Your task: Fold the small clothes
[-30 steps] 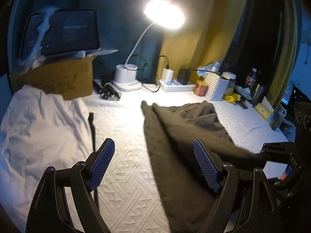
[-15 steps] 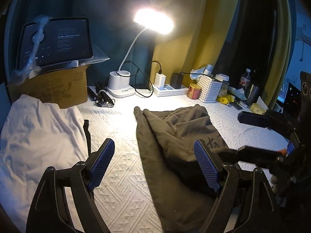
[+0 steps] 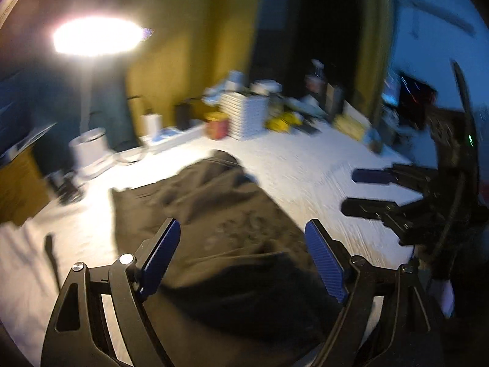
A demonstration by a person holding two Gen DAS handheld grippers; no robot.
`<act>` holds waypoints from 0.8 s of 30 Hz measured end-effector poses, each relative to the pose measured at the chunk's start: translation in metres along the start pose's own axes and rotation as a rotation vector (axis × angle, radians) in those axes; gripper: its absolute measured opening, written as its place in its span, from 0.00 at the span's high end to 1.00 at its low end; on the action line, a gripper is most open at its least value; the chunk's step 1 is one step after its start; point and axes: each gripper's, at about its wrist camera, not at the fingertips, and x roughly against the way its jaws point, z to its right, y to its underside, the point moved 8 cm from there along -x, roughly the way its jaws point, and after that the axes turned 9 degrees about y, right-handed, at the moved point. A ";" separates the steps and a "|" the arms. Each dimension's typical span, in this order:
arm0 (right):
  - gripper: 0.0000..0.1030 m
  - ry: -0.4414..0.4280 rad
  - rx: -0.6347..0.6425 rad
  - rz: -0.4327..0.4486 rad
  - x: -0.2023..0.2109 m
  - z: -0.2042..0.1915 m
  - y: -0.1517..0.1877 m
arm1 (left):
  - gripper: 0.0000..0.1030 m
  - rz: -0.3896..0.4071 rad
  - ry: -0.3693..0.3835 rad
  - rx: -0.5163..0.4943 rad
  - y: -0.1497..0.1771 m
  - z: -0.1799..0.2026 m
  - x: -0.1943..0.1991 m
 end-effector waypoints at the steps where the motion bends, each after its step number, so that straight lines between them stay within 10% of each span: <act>1: 0.26 0.006 -0.020 -0.011 -0.002 0.007 0.006 | 0.19 -0.030 0.001 -0.032 0.002 0.006 -0.011; 4: 0.26 0.008 -0.054 -0.038 -0.010 0.017 0.020 | 0.27 -0.120 -0.012 -0.073 0.016 0.010 -0.034; 7: 0.26 -0.013 -0.055 -0.065 -0.018 0.012 0.033 | 0.87 -0.171 -0.013 -0.038 0.033 0.000 -0.033; 24: 0.26 -0.093 0.063 -0.201 -0.057 -0.042 0.077 | 0.94 -0.195 -0.153 0.272 0.140 -0.064 0.064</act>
